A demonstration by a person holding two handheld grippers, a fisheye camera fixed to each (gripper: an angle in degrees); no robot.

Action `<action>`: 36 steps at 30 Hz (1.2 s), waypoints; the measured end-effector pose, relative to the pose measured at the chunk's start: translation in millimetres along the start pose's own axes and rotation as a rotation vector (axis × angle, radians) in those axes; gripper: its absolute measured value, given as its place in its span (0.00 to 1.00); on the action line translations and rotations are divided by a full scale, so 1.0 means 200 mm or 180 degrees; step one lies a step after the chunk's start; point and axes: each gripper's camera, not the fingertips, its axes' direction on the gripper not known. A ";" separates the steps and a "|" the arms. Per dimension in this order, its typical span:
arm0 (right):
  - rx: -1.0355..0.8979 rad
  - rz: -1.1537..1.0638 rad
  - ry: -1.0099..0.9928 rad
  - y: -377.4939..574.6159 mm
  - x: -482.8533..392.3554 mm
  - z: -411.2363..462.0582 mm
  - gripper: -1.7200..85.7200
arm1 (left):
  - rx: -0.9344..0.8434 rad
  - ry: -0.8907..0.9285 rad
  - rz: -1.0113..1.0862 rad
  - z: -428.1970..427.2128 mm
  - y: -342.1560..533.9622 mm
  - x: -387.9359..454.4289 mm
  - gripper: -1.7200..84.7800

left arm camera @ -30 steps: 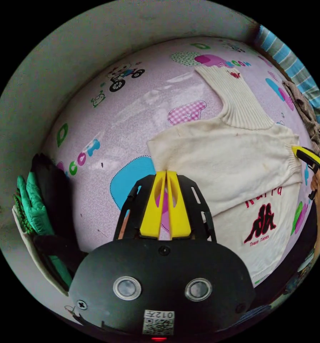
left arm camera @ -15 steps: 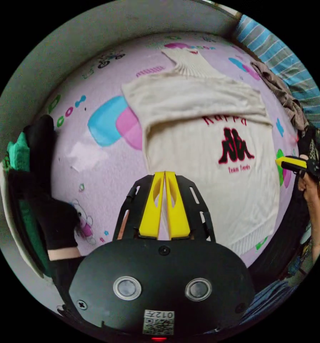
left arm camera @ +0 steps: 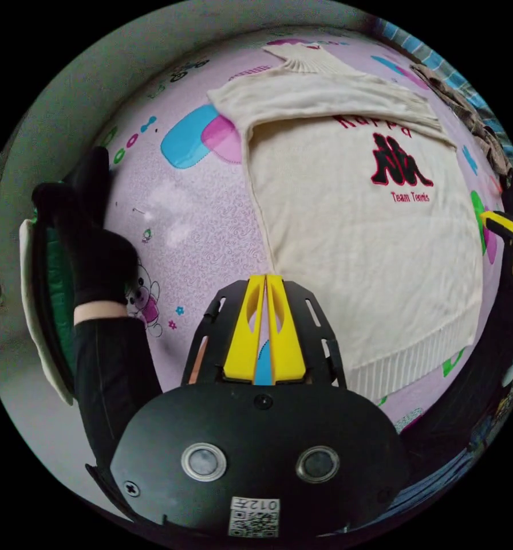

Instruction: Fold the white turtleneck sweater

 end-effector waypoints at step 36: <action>-0.1028 -0.1073 -0.0635 0.37 -0.26 -0.02 0.01 | -0.0658 0.0471 0.0942 0.04 0.35 0.33 0.03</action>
